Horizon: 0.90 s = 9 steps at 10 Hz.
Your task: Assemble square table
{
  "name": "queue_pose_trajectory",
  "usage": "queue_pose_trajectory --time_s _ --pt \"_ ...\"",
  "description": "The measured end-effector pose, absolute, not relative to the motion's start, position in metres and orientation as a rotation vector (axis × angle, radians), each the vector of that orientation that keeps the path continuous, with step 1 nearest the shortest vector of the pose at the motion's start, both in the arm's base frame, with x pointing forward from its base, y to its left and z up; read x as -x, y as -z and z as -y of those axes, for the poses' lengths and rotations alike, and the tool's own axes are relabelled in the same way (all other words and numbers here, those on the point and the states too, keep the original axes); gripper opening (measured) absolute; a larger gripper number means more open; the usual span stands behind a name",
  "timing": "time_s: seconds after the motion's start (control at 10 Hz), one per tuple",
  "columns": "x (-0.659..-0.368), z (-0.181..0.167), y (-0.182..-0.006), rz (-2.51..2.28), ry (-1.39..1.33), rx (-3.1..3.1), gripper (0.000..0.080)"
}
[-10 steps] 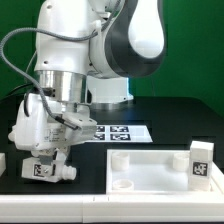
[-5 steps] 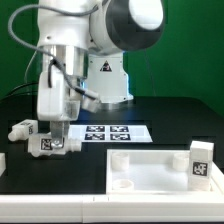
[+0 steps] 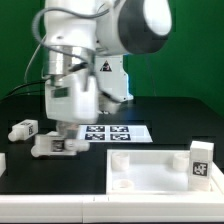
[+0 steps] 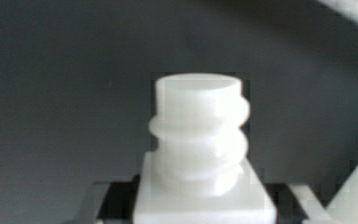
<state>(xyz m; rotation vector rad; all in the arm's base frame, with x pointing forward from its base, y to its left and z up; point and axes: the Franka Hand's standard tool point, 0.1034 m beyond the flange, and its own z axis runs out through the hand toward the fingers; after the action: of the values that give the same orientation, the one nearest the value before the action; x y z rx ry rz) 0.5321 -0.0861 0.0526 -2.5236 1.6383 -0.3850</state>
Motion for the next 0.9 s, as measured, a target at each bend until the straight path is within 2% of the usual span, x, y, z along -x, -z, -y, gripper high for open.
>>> queue_pose_trajectory --time_s 0.2,0.7,0.9 --pt "-0.532 0.067 -0.068 -1.318 0.380 2.712 0.0284" --pt "-0.530 0.065 -0.067 -0.897 0.386 2.926 0.0284" --pt "-0.505 0.051 -0.072 -0.760 0.369 2.964 0.0284"
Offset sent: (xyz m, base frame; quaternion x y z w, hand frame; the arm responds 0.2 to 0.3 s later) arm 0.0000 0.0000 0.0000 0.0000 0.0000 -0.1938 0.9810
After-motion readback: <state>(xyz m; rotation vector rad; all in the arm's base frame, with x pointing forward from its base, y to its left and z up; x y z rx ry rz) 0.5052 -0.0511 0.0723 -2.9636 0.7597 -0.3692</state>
